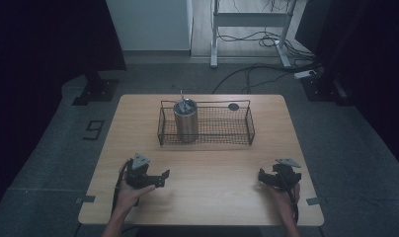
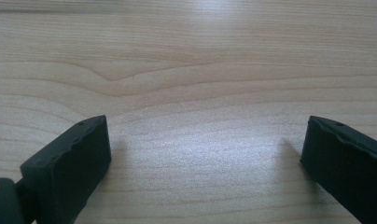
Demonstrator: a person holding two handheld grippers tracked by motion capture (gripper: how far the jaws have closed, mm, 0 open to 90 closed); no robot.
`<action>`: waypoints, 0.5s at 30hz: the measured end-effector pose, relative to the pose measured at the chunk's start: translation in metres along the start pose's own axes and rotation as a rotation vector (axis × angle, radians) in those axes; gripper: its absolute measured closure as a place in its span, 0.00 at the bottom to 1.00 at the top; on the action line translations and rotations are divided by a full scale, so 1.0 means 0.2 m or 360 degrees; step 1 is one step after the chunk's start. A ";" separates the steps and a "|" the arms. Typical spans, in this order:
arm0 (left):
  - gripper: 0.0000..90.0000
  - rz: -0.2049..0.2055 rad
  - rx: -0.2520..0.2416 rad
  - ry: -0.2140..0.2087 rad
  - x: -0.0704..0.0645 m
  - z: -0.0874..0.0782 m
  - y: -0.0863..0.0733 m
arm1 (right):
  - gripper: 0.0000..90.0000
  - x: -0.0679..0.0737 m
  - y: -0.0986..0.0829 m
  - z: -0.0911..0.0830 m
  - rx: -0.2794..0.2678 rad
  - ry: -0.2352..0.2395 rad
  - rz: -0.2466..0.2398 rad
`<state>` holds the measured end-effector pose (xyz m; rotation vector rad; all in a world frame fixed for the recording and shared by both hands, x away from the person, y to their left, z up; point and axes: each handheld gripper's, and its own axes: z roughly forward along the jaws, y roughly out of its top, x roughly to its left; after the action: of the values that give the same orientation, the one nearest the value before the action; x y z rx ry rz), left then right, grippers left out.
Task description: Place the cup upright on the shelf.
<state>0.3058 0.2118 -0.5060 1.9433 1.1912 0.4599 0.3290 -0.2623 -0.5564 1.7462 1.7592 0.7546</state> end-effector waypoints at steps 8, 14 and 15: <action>0.00 -0.0037 0.0039 -0.0025 0.00 0.00 -0.10 | 0.01 0.00 0.00 0.00 0.0000 -0.0001 0.0000; 0.01 -0.0064 0.0025 -0.0044 0.00 0.00 -0.11 | 0.01 0.00 0.00 0.00 0.0000 -0.0001 0.0000; 0.01 -0.0076 0.0019 -0.0043 -0.01 0.01 -0.11 | 0.01 0.00 0.00 0.00 0.0000 -0.0001 0.0000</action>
<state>0.2928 0.2158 -0.5243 1.9213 1.2230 0.4013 0.3290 -0.2623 -0.5563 1.7463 1.7585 0.7544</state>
